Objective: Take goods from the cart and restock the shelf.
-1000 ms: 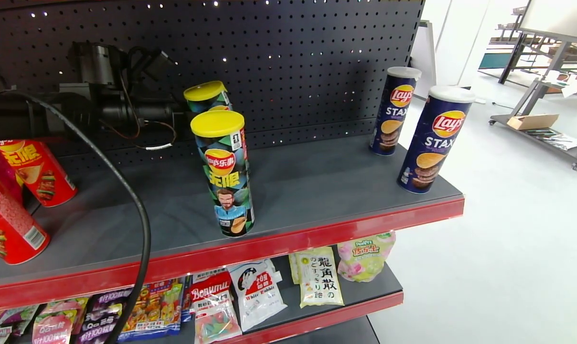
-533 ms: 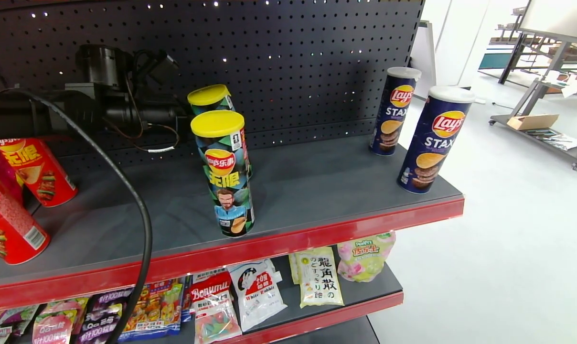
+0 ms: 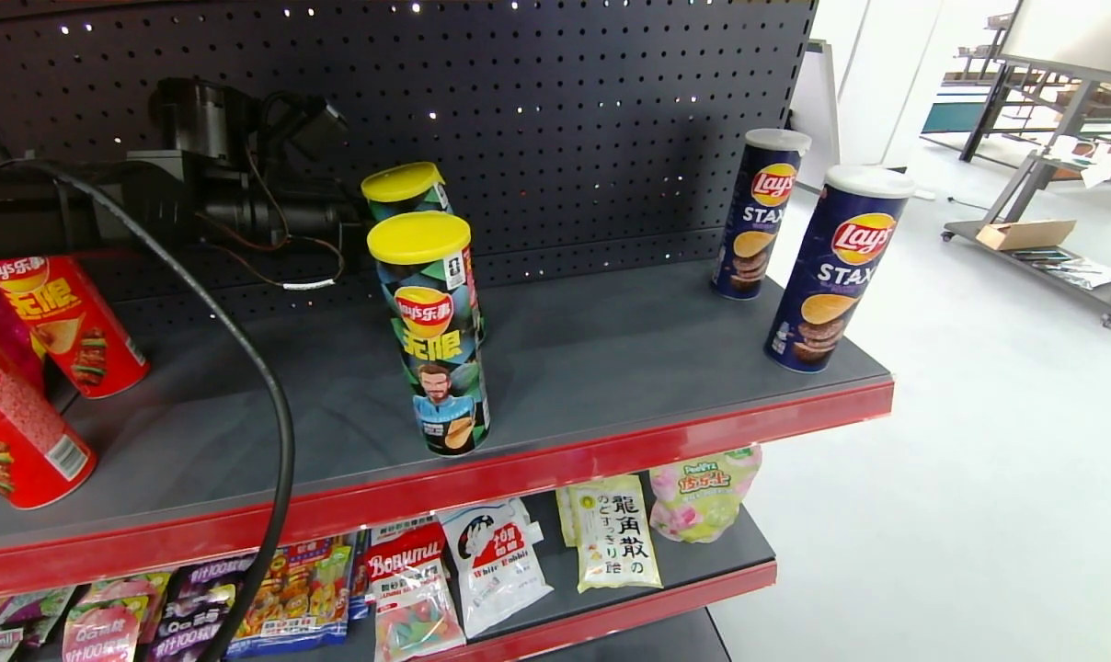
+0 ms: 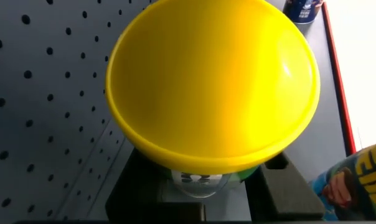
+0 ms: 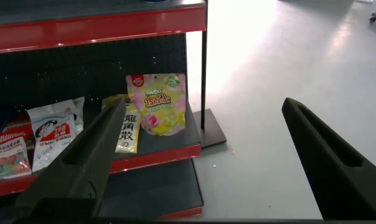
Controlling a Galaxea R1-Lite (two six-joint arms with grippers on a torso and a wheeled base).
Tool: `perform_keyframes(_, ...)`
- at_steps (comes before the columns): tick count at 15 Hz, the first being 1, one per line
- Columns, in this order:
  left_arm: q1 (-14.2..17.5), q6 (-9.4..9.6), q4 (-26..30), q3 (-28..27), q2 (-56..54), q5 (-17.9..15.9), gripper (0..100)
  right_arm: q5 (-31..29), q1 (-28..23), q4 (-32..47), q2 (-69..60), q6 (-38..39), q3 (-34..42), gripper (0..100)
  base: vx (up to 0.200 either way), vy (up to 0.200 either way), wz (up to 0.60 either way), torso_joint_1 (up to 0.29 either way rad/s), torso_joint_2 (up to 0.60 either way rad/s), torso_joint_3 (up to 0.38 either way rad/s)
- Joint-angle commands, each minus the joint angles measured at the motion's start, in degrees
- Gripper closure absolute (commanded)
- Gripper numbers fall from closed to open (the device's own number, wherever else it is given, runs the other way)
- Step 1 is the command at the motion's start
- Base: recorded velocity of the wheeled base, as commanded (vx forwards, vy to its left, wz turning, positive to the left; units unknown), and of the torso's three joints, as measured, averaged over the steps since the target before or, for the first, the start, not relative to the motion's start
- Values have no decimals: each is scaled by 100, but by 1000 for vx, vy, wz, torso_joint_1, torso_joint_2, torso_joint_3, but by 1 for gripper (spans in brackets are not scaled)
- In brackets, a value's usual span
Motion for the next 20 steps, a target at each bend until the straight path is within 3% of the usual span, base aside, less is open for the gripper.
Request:
perform_keyframes(1,11,-2,-11,-165,64,-5,100,2,-1,-1,6,9,0,0,0,0,0,0,0,0)
perform_keyframes(6,20,165,-11,-200,91,-31,100,2,-1,-1,6,9,0,0,0,0,0,0,0,0)
perform_keyframes(20,20,165,244,-200,117,145,100,2,8,-1,6,0,0,0,0,0,0,0,0,0)
